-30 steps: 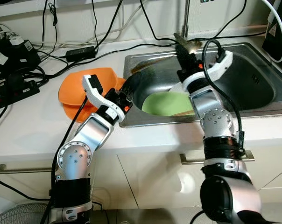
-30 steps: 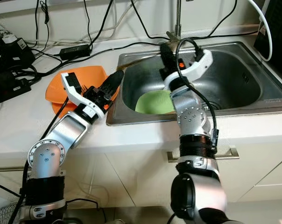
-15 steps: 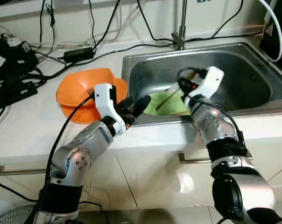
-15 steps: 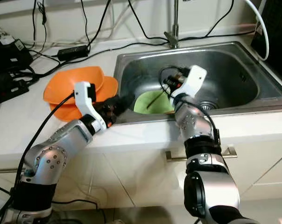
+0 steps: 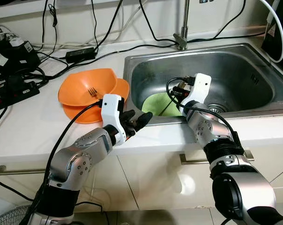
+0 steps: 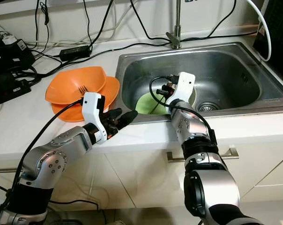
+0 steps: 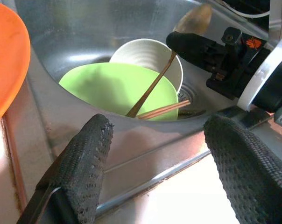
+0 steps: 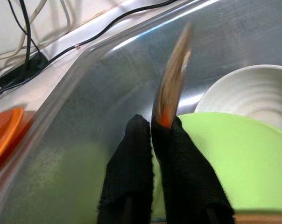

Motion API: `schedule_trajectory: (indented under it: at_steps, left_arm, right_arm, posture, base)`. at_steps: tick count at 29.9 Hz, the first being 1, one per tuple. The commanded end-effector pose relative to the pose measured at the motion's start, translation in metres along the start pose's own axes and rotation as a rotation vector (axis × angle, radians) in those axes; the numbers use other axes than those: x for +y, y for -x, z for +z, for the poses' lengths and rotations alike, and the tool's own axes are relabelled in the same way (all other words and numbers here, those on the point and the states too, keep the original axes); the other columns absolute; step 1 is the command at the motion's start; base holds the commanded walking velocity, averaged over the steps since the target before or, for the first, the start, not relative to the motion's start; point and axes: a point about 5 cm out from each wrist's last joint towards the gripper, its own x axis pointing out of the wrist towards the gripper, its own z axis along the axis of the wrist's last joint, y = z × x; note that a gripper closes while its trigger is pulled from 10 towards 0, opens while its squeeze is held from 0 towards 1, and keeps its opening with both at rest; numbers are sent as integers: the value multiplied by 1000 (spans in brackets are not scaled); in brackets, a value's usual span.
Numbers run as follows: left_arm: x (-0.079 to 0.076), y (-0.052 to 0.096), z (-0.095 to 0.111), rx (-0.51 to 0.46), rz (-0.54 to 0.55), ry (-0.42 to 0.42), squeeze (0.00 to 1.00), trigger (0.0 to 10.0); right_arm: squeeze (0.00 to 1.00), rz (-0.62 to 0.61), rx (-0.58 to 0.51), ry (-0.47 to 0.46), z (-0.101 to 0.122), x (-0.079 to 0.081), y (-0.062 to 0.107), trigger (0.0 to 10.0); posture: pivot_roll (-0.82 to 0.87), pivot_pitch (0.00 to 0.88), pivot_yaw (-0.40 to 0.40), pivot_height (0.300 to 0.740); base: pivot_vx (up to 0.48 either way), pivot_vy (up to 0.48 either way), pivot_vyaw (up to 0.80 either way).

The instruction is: Kitchen organization

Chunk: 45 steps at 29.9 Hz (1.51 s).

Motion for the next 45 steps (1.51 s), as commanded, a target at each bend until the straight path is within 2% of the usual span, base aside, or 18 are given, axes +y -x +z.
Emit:
schedule_trajectory:
  at_steps: [1, 16, 20, 23, 25, 27, 31, 32, 33, 34, 35, 36, 39, 45]
  left_arm:
    - [5, 2, -3, 27, 14, -14, 0, 10000]
    - [5, 1, -4, 39, 15, -25, 0, 10000]
    - [10, 0, 9, -44, 88, -87, 0, 10000]
    - [18, 1, 31, -167, 199, -169, 0, 10000]
    - [20, 2, 34, -188, 217, -178, 0, 10000]
    - [22, 6, 45, -267, 247, -179, 0, 10000]
    - [22, 8, 48, -296, 256, -180, 0, 10000]
    - [20, 10, 51, -332, 261, -181, 0, 10000]
    - [19, 12, 54, -367, 258, -180, 0, 10000]
    - [17, 14, 56, -394, 256, -181, 0, 10000]
    - [16, 16, 58, -421, 254, -187, 0, 10000]
    - [12, 19, 61, -454, 245, -197, 0, 10000]
    - [9, 24, 62, -492, 244, -213, 0, 10000]
    - [24, 36, 61, -526, 413, -264, 0, 10000]
  right_arm:
    - [1000, 17, 69, 3, -15, 5, -1, 10000]
    - [1000, 34, 78, -36, -15, 7, -2, 10000]
    - [1000, 62, 12, -4, -8, 10, -2, 10000]
    - [1000, 147, -107, 6, 8, 20, 1, 10000]
    - [1000, 160, -122, 4, 10, 22, 1, 10000]
    - [1000, 249, -174, -38, 19, 31, 7, 10000]
    - [1000, 281, -189, -17, 21, 34, 11, 10000]
    - [973, 307, -206, 1, 22, 35, 16, 10000]
    - [714, 319, -223, 13, 23, 36, 19, 10000]
    - [714, 326, -235, 20, 24, 36, 21, 10000]
    - [47, 335, -253, 27, 26, 36, 24, 10000]
    - [0, 357, -279, 37, 29, 37, 29, 10000]
    - [0, 382, -293, 53, 31, 39, 36, 10000]
    - [0, 417, -281, 68, 30, 41, 43, 10000]
  posture:
    - [5, 8, 141, 740]
    - [6, 9, 141, 740]
    - [7, 8, 140, 740]
    - [7, 7, 139, 740]
    - [7, 7, 139, 740]
    - [3, 6, 137, 740]
    - [2, 6, 136, 740]
    - [-2, 5, 136, 740]
    - [-4, 8, 136, 740]
    - [-5, 7, 136, 740]
    - [-5, 8, 134, 740]
    - [-6, 8, 134, 740]
    - [-8, 9, 134, 740]
    - [-9, 8, 134, 740]
  base:
    - [0, 0, 0]
    - [0, 0, 0]
    - [0, 0, 0]
    - [0, 0, 0]
    - [0, 0, 0]
    - [0, 0, 0]
    - [0, 0, 0]
    - [0, 0, 0]
    - [0, 0, 0]
    - [0, 0, 0]
    - [0, 0, 0]
    - [0, 0, 0]
    - [0, 0, 0]
    - [0, 0, 0]
